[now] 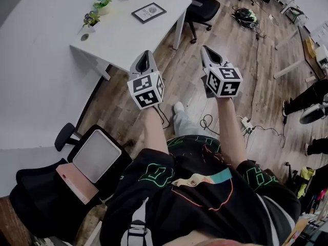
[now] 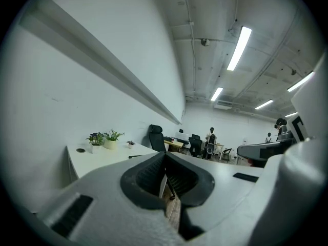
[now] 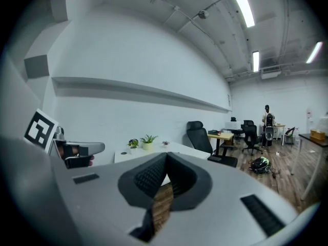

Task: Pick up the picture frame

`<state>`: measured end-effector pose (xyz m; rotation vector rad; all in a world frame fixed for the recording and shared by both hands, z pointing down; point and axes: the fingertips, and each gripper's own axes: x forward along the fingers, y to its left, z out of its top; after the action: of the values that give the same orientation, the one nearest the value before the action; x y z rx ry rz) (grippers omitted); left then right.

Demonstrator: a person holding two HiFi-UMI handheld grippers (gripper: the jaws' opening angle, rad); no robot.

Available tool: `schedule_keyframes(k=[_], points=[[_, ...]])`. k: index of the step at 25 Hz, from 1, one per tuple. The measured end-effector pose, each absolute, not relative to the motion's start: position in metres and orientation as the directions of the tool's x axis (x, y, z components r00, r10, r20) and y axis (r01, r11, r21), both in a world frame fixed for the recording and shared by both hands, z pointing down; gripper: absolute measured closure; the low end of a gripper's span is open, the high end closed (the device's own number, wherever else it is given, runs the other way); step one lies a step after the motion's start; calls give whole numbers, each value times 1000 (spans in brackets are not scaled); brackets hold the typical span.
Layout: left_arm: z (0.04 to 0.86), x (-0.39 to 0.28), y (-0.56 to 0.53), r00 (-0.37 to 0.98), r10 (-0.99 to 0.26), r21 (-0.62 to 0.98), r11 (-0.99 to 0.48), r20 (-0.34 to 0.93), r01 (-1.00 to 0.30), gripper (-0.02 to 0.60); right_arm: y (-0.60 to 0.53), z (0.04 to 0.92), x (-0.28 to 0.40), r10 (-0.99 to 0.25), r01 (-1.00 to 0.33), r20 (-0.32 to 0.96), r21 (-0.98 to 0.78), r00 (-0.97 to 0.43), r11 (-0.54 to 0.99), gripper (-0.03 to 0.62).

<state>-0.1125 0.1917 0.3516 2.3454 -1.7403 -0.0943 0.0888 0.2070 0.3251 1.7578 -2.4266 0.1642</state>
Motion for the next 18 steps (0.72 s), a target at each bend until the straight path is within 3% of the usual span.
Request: schedule_keyframes(k=[18], points=[[422,-87,72,248,-934,222,-193,259,-956,577,65,394,98,-863,-916,309,-98,-400,390,589]])
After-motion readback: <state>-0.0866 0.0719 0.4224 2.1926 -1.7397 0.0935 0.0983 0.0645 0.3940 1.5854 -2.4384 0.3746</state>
